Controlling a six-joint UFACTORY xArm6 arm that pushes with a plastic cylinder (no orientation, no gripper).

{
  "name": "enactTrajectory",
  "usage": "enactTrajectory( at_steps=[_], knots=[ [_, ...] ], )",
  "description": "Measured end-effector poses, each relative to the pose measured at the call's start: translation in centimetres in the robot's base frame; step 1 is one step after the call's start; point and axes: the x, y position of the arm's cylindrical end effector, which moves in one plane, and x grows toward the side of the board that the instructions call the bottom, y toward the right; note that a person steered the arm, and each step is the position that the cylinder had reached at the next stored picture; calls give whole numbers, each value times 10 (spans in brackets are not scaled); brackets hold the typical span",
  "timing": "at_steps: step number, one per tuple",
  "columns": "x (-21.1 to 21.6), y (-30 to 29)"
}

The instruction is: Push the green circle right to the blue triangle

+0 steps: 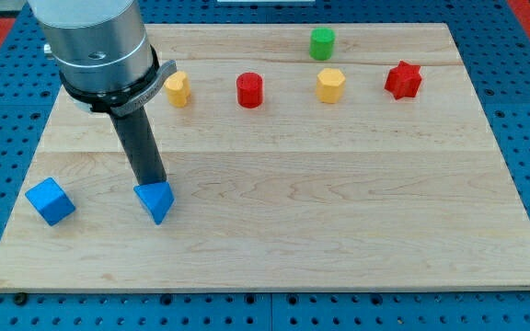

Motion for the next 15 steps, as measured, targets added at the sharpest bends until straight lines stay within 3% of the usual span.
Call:
enactTrajectory(
  at_steps=[1,2,4,5,7,9,10,12,13,14,15],
  knots=[
    [-16,31],
    [-65,125],
    [-162,250],
    [-162,263],
    [-213,271],
    [-234,236],
    [-233,196],
    [-189,217],
    [-215,226],
    [-267,254],
    [-298,223]
  ],
)
